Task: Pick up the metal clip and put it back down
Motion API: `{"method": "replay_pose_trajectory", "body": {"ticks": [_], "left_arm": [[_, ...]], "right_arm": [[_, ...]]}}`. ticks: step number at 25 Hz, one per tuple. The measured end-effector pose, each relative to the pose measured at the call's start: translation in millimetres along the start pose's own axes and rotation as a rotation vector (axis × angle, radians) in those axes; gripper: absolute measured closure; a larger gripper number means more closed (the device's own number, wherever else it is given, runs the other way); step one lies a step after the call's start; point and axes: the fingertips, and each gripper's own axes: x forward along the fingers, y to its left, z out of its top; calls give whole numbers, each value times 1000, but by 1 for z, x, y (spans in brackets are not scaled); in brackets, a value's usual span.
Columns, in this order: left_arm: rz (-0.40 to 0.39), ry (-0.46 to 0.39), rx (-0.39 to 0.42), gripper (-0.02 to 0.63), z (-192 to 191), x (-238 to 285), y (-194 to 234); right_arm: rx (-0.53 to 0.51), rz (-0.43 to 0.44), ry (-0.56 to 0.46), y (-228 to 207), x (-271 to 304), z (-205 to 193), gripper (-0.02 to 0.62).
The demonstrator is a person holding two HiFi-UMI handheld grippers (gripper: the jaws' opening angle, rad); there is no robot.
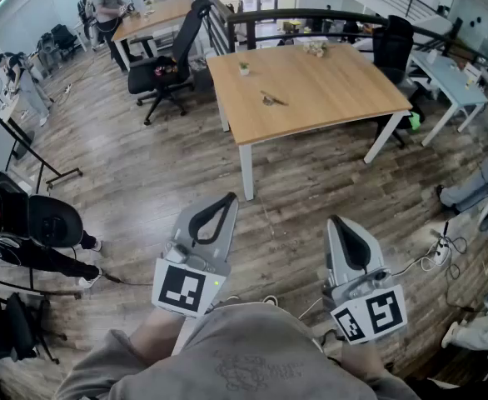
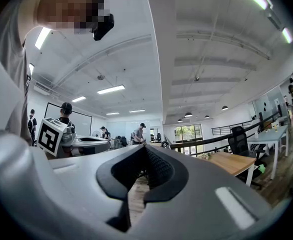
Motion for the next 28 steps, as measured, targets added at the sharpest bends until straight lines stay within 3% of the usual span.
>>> {"method": "replay_pose_trajectory", "body": {"ticks": [12,17,21,22,24,28], "left_arm": [[-24,34,-24,604,-9,18,-29],[-37,-24,-38,604,0,19,-45],[14,-44,-68,603,1,19,-44],[27,-54,-77,588,2,22,-41],[40,-76,-91,394,4,30,-36],[66,-83,-89,379,5,42,-32]], "right_arm": [[-1,-40,48,-28,-14,-16,584],[2,-30,65,-37,-24,-27,584],[5,-17,70,-40,-30,-30,584],[4,-15,73,-41,-30,-30,584],[2,-15,79,-48,-31,-29,584],[-7,-26,78,-65,-26,-26,584]]}}
